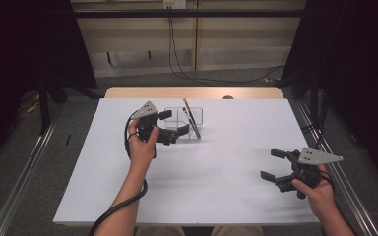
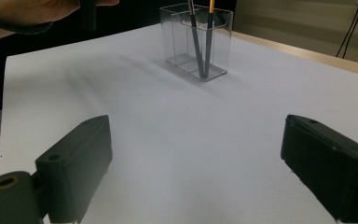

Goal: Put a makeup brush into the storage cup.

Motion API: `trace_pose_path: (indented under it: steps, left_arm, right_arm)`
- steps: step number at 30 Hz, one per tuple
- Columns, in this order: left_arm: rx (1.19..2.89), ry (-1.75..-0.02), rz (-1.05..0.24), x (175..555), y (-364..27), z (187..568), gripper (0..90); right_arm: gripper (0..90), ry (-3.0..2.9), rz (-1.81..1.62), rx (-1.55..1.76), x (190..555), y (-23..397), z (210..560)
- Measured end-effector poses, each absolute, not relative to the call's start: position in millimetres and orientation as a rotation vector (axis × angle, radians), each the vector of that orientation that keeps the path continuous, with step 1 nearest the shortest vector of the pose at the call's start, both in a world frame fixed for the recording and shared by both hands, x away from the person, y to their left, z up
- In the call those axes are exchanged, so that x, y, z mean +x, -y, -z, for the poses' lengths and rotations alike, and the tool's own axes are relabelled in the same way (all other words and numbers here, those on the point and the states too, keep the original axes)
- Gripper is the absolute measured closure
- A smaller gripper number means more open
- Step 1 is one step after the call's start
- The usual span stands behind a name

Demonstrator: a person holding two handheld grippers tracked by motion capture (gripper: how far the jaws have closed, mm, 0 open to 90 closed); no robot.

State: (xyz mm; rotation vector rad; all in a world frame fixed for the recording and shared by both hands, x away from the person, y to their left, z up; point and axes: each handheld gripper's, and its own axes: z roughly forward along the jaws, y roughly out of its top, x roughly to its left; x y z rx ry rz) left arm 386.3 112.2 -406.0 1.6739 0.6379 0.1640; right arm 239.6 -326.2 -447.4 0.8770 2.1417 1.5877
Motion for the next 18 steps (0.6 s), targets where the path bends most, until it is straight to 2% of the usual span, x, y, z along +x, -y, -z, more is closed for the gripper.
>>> trace_pose_path:
  steps: [18]
  left_arm:
    - [1.670,-0.628,-0.162,374.9,-133.9,412.1,1.1]
  right_arm:
    - [8.7,-2.139,-1.580,0.879,236.2,327.5,446.5]
